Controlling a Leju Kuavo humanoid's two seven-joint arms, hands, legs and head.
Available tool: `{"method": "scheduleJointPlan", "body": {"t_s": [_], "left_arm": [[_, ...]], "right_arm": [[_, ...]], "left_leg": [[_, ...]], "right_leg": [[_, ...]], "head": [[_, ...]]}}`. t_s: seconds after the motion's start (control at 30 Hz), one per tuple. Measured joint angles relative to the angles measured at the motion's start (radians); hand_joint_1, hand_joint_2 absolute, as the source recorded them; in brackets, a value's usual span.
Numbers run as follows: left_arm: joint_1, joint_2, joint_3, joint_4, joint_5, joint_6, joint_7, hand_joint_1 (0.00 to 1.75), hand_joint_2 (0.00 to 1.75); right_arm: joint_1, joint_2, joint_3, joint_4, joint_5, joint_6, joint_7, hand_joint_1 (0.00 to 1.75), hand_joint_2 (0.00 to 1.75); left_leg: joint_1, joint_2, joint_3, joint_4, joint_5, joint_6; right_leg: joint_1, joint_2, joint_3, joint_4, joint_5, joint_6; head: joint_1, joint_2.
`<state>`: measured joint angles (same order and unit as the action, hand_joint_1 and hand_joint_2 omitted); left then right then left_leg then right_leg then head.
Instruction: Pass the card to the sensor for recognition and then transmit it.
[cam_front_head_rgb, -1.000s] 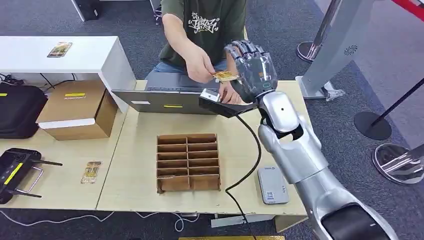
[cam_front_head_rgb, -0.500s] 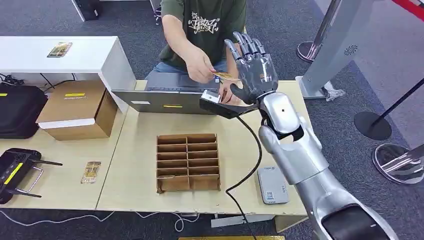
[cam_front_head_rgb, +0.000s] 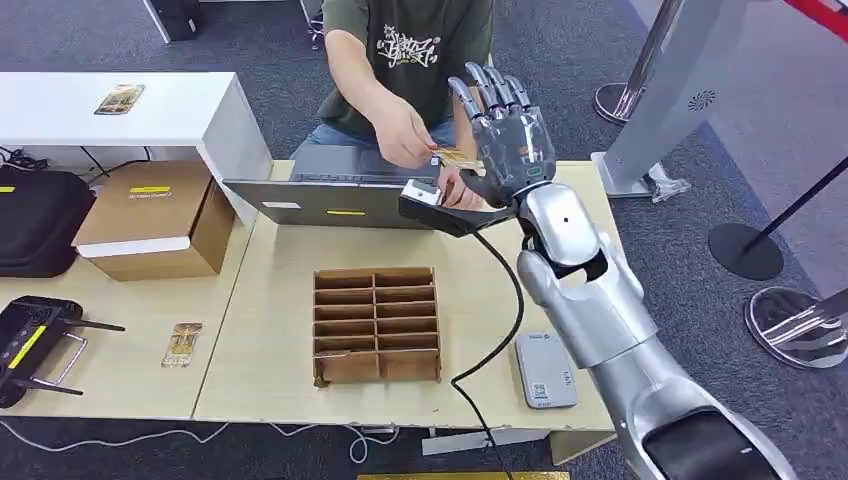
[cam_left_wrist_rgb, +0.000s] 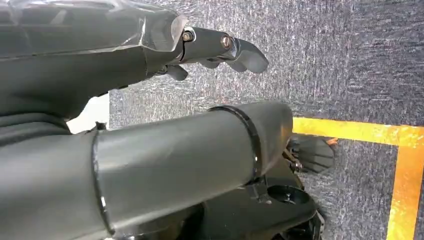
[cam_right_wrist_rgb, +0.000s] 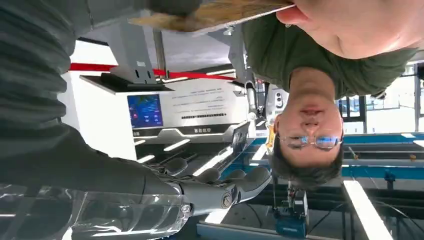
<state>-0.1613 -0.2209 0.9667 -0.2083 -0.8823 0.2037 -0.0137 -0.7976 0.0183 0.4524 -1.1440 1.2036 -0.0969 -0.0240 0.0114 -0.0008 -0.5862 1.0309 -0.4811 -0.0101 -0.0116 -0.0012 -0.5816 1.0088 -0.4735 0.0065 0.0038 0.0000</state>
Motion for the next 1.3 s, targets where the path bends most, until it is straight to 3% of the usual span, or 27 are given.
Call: {"method": "scheduleJointPlan", "body": {"t_s": [1.0,1.2,1.3], "left_arm": [[0.0,0.014,-0.01,0.0,-0.005,-0.012,0.022,0.0,0.0],[0.0,0.014,-0.01,0.0,0.003,-0.006,0.022,0.0,0.0],[0.001,0.014,-0.01,0.0,0.004,-0.005,0.024,0.0,0.0]], "right_arm": [[-0.003,0.003,0.005,-0.009,0.0,0.008,0.0,1.75,1.75],[-0.002,0.009,-0.002,-0.015,-0.069,0.088,0.033,1.75,1.75],[0.011,0.027,-0.037,-0.038,-0.259,0.184,0.055,1.75,1.75]], "left_leg": [[0.0,0.0,0.0,0.0,0.0,0.0],[0.0,0.0,0.0,0.0,0.0,0.0],[0.0,0.0,0.0,0.0,0.0,0.0]], "right_leg": [[0.0,0.0,0.0,0.0,0.0,0.0],[0.0,0.0,0.0,0.0,0.0,0.0],[0.0,0.0,0.0,0.0,0.0,0.0]], "head": [[0.0,0.0],[0.0,0.0],[0.0,0.0]]}}
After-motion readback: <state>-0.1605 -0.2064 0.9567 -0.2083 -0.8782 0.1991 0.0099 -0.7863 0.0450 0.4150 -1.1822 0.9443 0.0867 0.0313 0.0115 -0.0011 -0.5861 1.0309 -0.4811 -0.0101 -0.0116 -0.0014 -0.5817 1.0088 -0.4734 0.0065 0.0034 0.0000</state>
